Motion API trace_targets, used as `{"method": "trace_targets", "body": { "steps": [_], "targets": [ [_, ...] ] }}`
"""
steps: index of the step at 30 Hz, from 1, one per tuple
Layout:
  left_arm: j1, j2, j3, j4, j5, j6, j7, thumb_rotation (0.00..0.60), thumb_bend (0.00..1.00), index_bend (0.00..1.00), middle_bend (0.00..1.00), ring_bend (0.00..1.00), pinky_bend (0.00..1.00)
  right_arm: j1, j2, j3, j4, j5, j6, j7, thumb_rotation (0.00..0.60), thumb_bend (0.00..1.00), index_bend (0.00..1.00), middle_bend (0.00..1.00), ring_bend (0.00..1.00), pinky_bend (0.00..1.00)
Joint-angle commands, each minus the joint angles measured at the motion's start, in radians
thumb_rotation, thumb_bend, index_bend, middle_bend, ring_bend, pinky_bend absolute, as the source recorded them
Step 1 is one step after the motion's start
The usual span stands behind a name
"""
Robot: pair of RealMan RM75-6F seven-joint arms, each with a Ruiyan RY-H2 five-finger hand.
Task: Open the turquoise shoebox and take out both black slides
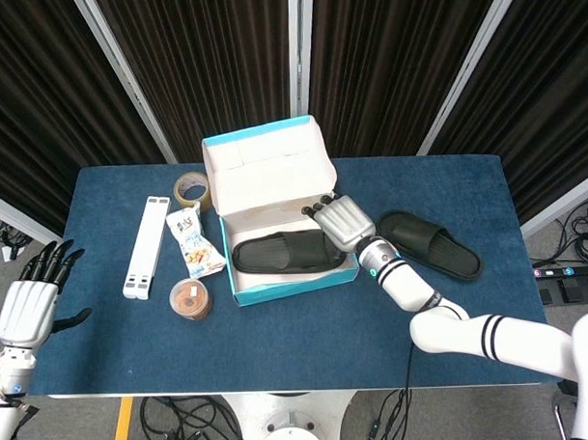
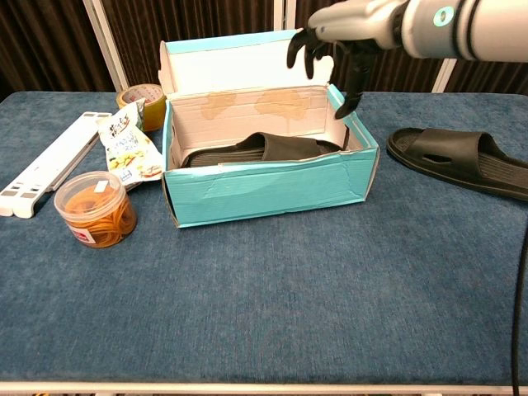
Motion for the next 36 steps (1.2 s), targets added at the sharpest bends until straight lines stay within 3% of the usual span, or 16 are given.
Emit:
{"method": "trace_targets", "body": {
  "steps": [1, 7, 20, 36],
  "targets": [
    [0.0, 0.001, -0.002, 0.007, -0.004, -0.001, -0.016, 0.6, 0.1, 0.12, 0.05, 0.0, 0.18, 0.054, -0.053, -0.013, 0.063, 0.043, -0.038, 0.007, 0.6, 0.0, 0.19, 0.29, 0.19, 0.29],
    [0.004, 0.004, -0.008, 0.025, -0.01, 0.005, -0.044, 0.6, 0.1, 0.12, 0.05, 0.0, 0.18, 0.117, -0.106, -0.028, 0.141, 0.115, -0.088, 0.044, 0.6, 0.0, 0.19, 0.27, 0.12, 0.19],
    [0.006, 0.005, -0.008, 0.058, -0.016, 0.0, -0.081, 0.6, 0.1, 0.12, 0.05, 0.0, 0.18, 0.216, -0.219, -0.105, 0.291, 0.227, -0.148, 0.1, 0.6, 0.0, 0.1, 0.17, 0.02, 0.11],
    [0.007, -0.006, -0.007, 0.096, -0.022, -0.008, -0.108, 0.6, 0.1, 0.12, 0.05, 0.0, 0.18, 0.275, -0.31, -0.177, 0.436, 0.297, -0.184, 0.125, 0.6, 0.0, 0.09, 0.16, 0.03, 0.13]
  ]
}}
